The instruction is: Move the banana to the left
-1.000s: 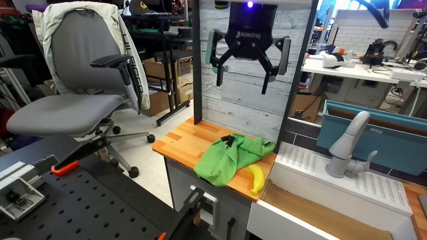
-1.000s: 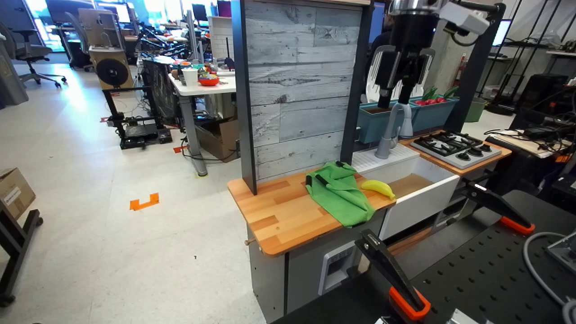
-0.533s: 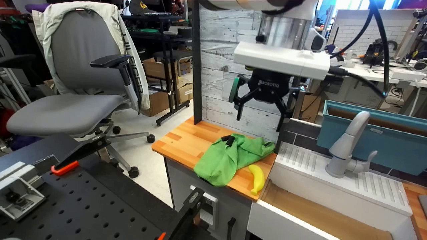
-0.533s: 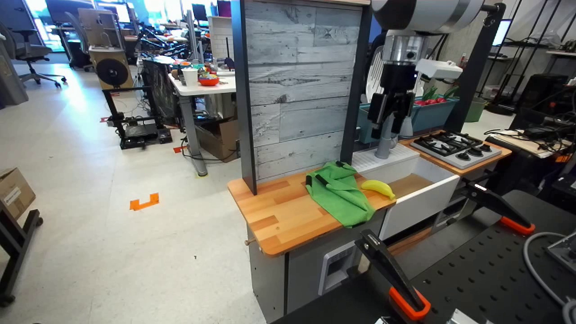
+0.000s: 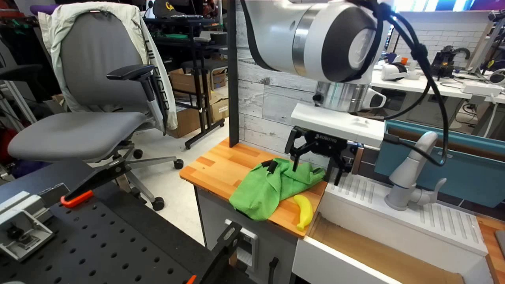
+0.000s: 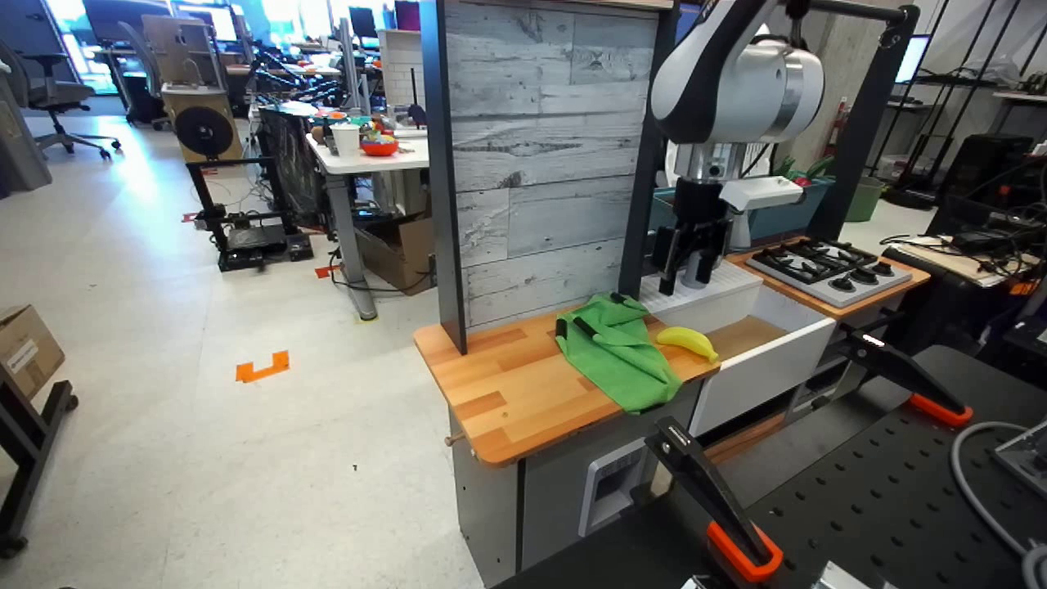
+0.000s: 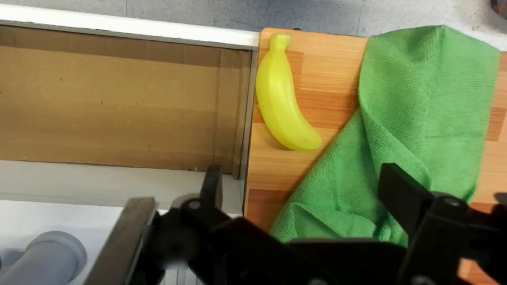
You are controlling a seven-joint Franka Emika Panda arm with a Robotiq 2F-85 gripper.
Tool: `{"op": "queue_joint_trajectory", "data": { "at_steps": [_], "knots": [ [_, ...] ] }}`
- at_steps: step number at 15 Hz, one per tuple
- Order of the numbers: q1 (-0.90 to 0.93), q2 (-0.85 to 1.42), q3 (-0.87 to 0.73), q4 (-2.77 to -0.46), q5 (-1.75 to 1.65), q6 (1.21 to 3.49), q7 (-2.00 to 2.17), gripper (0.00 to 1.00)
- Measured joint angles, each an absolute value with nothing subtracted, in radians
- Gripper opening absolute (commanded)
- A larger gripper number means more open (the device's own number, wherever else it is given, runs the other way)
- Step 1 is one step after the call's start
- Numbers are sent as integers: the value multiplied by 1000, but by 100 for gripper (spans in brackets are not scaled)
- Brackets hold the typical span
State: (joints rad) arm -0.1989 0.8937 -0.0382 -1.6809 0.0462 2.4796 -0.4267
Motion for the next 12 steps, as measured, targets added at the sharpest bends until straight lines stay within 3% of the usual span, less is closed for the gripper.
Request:
{"op": "queue_joint_trajectory", "data": {
  "at_steps": [12],
  "knots": [
    [-182, 1053, -57, -1605, -135, 2571, -368, 100]
  ]
}}
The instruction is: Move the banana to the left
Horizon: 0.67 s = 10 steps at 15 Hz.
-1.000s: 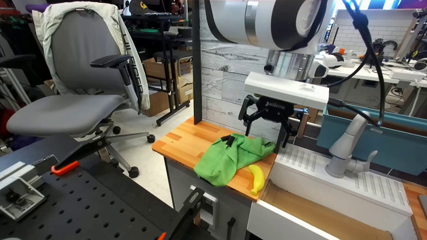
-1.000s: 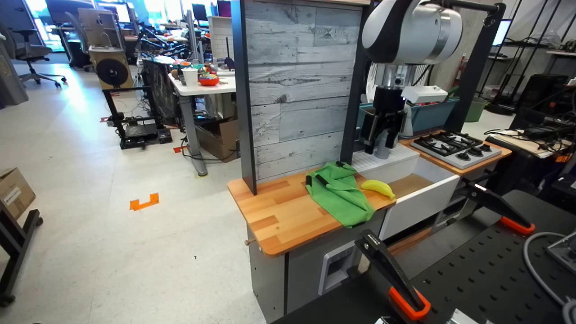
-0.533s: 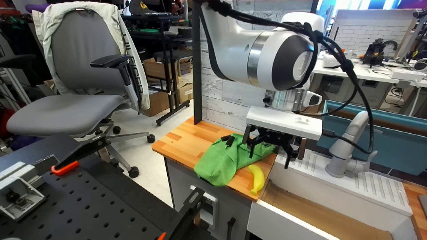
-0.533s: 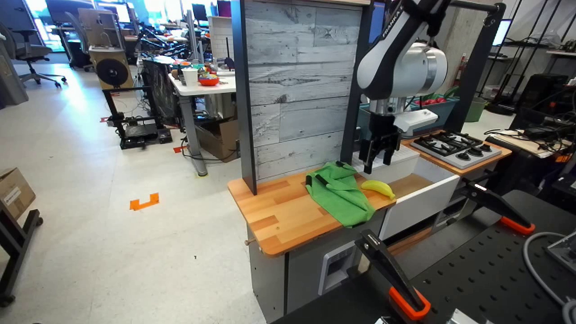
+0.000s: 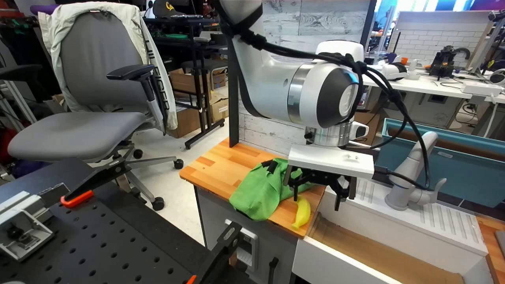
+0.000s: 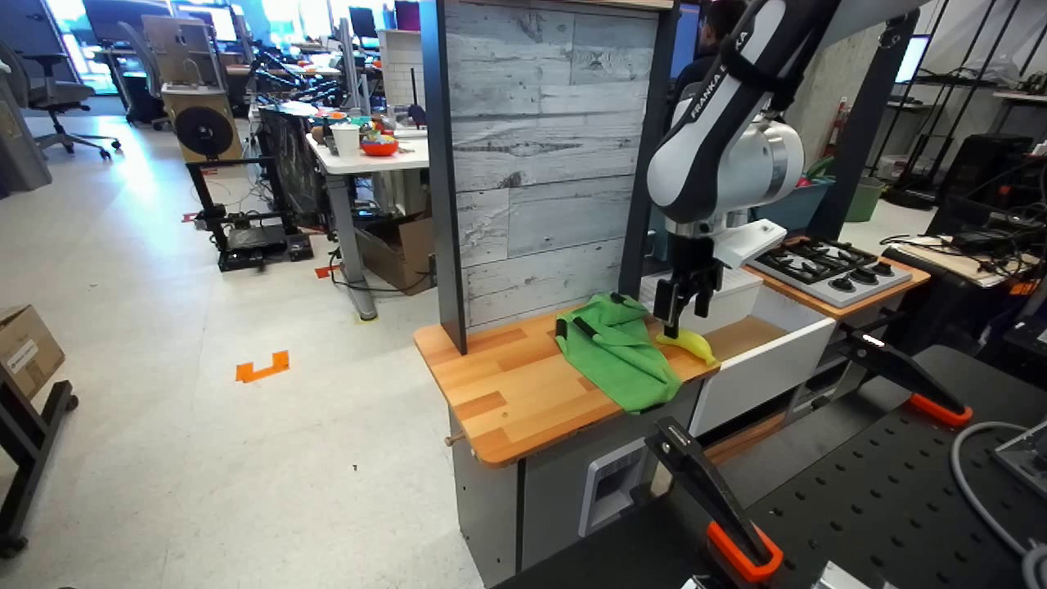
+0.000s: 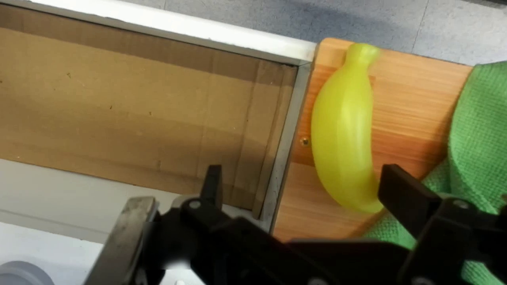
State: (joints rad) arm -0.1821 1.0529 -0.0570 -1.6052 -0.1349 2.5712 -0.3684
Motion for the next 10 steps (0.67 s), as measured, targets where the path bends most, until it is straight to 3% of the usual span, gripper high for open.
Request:
{"op": "queue_joint_trajectory", "data": {
  "at_steps": [1, 2, 10],
  "knots": [
    [-178, 1054, -57, -1605, -140, 2572, -368, 75],
    [-174, 1055, -57, -1605, -148, 2572, -368, 74],
    [-164, 1066, -62, -1604, -174, 2572, -368, 12]
  ]
}}
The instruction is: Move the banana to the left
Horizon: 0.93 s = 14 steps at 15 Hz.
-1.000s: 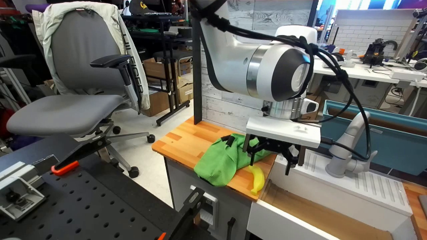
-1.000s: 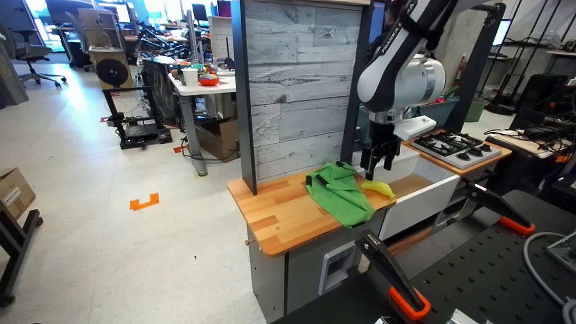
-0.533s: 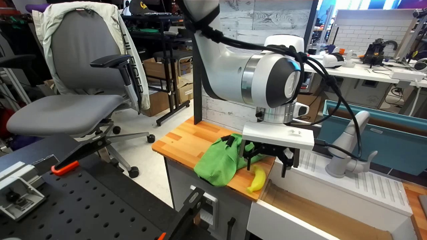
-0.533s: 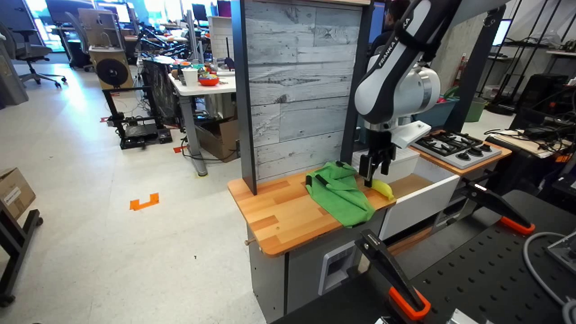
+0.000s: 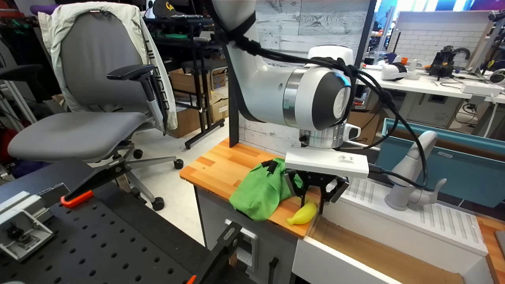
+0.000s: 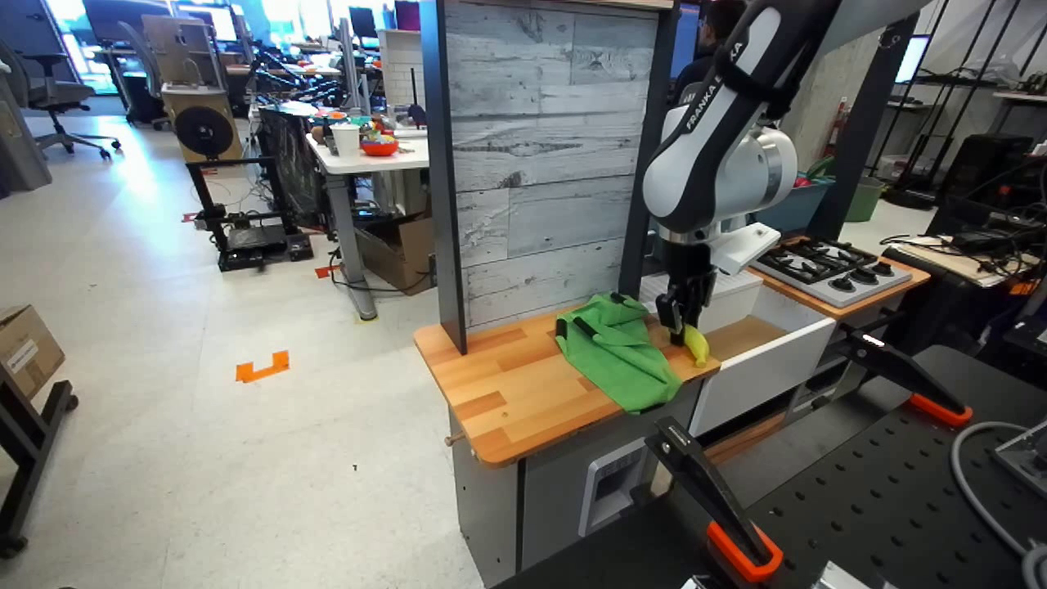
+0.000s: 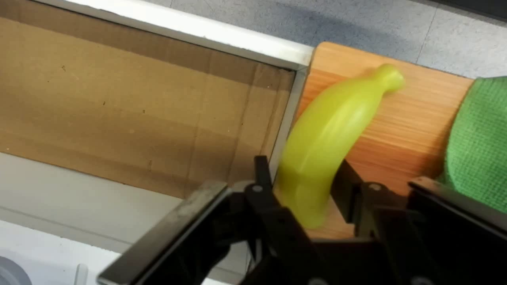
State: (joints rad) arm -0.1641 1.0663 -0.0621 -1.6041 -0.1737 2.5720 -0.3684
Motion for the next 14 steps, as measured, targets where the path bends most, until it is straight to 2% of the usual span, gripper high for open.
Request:
{"op": "queue_joint_trajectory", "data": {
  "at_steps": [1, 8, 14],
  "knots": [
    [-164, 1067, -62, -1604, -174, 2572, -368, 5],
    [-174, 1045, -38, -1601, -169, 2572, -368, 7],
    [-194, 892, 45, -1699, -147, 2572, -369, 7]
  ]
}}
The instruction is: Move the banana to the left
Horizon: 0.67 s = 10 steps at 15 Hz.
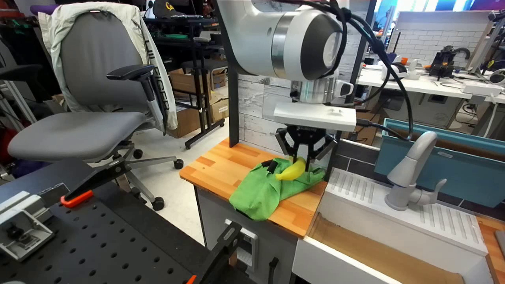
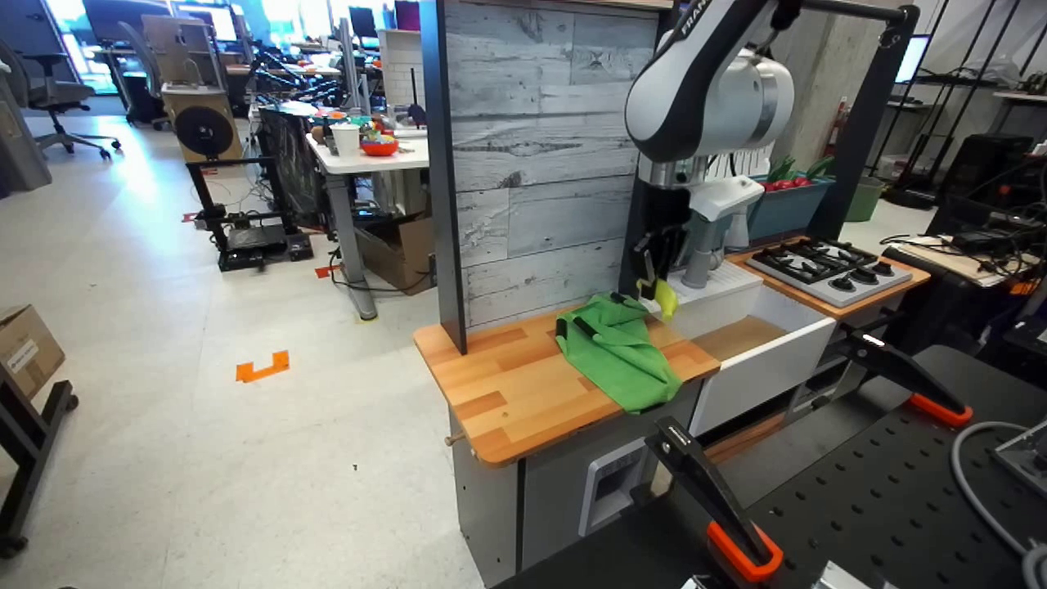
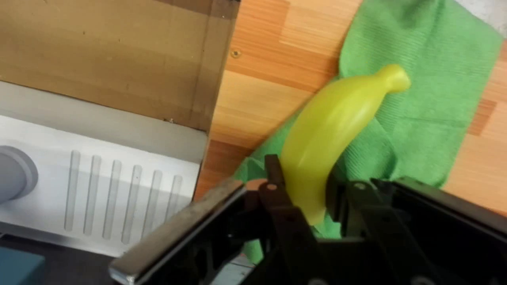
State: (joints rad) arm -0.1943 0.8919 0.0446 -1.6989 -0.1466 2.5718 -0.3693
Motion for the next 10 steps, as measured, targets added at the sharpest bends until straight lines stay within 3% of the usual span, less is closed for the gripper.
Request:
{"op": "queue_joint_trajectory", "data": {
  "at_steps": [10],
  "knots": [
    [-104, 797, 134, -1825, -99, 2572, -341, 7]
  ]
}}
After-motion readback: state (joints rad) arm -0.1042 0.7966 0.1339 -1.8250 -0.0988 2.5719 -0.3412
